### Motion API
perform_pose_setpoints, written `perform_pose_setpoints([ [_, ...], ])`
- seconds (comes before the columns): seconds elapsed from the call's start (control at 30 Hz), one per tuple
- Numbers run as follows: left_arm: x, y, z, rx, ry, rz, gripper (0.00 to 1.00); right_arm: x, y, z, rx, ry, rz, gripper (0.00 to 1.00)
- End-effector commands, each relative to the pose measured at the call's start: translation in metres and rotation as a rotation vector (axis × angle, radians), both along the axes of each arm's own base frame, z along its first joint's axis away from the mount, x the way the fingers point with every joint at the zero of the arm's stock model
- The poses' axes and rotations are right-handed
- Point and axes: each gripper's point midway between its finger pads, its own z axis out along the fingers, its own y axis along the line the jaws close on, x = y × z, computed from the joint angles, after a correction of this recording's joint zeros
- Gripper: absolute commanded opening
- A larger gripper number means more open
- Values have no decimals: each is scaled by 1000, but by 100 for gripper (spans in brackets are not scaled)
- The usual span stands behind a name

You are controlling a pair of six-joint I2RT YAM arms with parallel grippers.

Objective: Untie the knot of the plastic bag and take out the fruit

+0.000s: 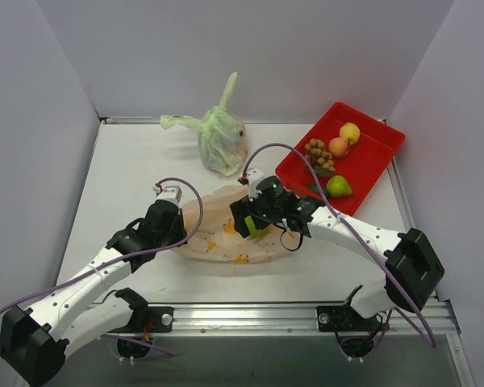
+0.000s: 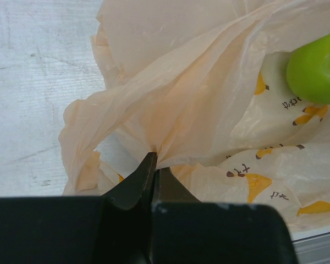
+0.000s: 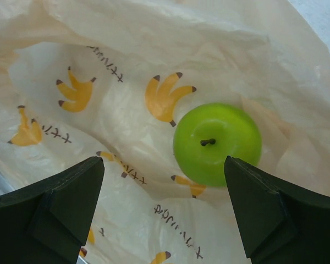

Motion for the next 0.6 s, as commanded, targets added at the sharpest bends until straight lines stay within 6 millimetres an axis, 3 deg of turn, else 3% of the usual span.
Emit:
perform_pose_setpoints([
  [0.0, 8, -8, 8, -39, -46, -12, 0, 17, -6, -2, -100, -35, -18, 96],
  [0.13, 7, -8, 10, -39, -54, -20, 0, 21, -12, -27, -187, -8, -30, 100],
  [0.37, 8, -7, 12, -32, -68, -23, 0, 33, -24, -51, -339, -13, -76, 100],
  [0.57, 10, -7, 14, -18, -72, -36, 0, 32, -12, -59, -351, -6, -21, 92],
])
